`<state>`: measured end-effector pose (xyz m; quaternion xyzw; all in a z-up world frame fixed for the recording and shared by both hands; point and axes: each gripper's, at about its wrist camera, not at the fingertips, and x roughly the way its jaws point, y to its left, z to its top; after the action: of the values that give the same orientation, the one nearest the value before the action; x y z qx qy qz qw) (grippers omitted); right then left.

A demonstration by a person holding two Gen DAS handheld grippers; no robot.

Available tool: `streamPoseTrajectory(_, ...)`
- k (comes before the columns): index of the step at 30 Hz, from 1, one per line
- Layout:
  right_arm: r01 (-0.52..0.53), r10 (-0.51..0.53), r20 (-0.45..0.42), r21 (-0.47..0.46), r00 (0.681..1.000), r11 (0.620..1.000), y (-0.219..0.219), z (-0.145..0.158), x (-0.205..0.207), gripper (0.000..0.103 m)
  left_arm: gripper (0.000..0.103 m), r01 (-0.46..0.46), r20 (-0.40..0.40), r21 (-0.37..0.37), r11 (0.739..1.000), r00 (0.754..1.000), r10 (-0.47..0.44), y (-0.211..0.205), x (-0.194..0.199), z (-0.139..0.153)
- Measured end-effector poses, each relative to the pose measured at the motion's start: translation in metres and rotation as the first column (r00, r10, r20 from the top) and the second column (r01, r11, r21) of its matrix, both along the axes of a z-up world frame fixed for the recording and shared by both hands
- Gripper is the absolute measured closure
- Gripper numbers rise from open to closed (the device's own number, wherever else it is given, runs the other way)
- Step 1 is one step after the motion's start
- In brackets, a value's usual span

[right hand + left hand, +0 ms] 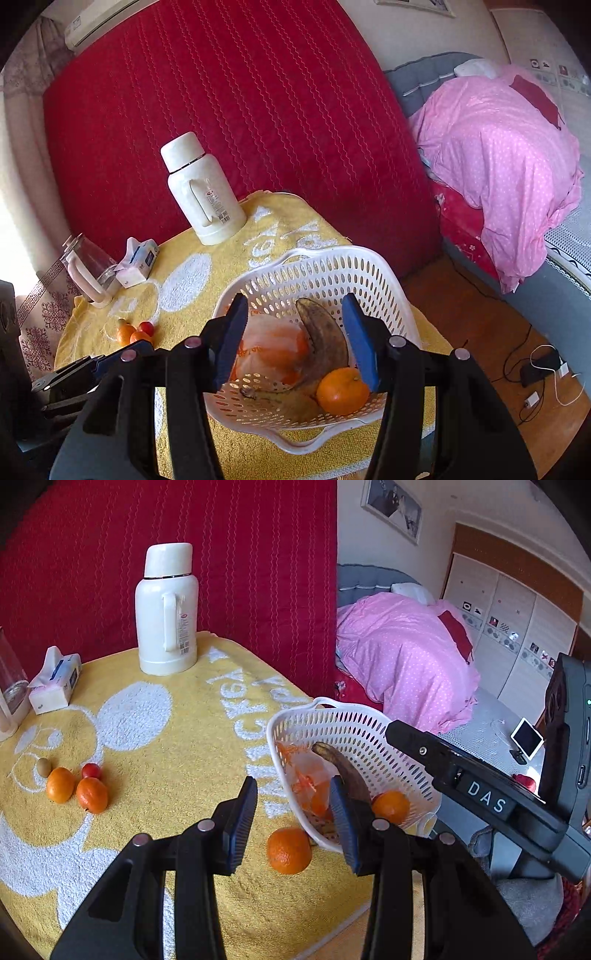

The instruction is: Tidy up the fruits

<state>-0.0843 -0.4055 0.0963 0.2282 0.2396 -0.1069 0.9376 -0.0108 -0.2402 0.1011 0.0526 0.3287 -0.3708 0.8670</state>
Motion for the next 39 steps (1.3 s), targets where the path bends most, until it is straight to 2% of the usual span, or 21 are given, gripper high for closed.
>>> streamPoseTrajectory(4,0.018,-0.019,0.021,0.032,1.0,0.999,-0.011,0.0,-0.005,0.048,0.061,0.011,-0.006,0.008,1.0,1.0,-0.011,-0.01,0.0,-0.002)
streamPoseTrajectory(7,0.032,-0.034,0.032,0.04,0.999,0.999,-0.017,-0.002,-0.012,0.048,0.059,-0.024,-0.06,0.001,1.0,0.998,0.024,0.001,0.008,-0.01)
streamPoseTrajectory(10,0.037,-0.039,0.029,0.05,0.999,0.998,-0.024,-0.004,-0.013,0.048,0.057,-0.045,-0.089,0.03,0.999,0.995,0.047,0.014,0.007,-0.022)
streamPoseTrajectory(12,0.044,-0.045,0.024,0.053,0.999,0.998,-0.026,-0.006,-0.014,0.048,0.052,-0.02,-0.115,0.033,0.999,0.993,0.024,0.02,-0.003,-0.028)
streamPoseTrajectory(13,0.044,-0.045,0.021,0.056,0.999,0.998,-0.027,-0.007,-0.013,0.048,0.043,-0.004,-0.122,0.04,0.999,0.992,0.009,0.021,-0.009,-0.032)
streamPoseTrajectory(14,0.046,-0.047,0.019,0.057,0.999,0.997,-0.027,-0.008,-0.013,0.048,0.038,0.019,-0.129,0.054,0.998,0.992,-0.012,0.019,-0.018,-0.037)
streamPoseTrajectory(16,0.047,-0.048,0.02,0.058,0.999,0.997,-0.027,-0.008,-0.013,0.048,0.038,0.081,-0.134,0.089,0.993,0.989,-0.069,0.014,-0.035,-0.048)
streamPoseTrajectory(19,0.046,-0.048,0.025,0.051,0.999,0.998,-0.024,-0.006,-0.015,0.048,0.038,0.126,-0.112,0.136,0.983,0.987,-0.111,0.004,-0.05,-0.062)
streamPoseTrajectory(21,0.043,-0.044,0.028,0.048,0.999,0.998,-0.023,-0.005,-0.016,0.048,0.038,0.13,-0.109,0.153,0.98,0.987,-0.114,0.0,-0.052,-0.068)
streamPoseTrajectory(24,0.036,-0.038,0.035,0.043,0.999,0.998,-0.02,-0.003,-0.017,0.048,0.044,0.129,-0.128,0.166,0.978,0.986,-0.108,-0.006,-0.047,-0.076)
streamPoseTrajectory(29,0.039,-0.041,0.043,0.048,0.998,0.998,-0.022,0.0,-0.02,0.048,0.063,0.139,-0.193,0.175,0.975,0.976,-0.105,-0.01,-0.036,-0.091)
streamPoseTrajectory(34,0.056,-0.059,0.053,0.051,0.997,0.997,-0.028,0.003,-0.024,0.048,0.064,0.185,-0.203,0.144,0.972,0.967,-0.154,-0.003,-0.047,-0.082)
streamPoseTrajectory(39,0.067,-0.07,0.063,0.053,0.996,0.996,-0.03,0.006,-0.025,0.048,0.064,0.211,-0.134,0.098,0.972,0.971,-0.197,0.003,-0.058,-0.047)
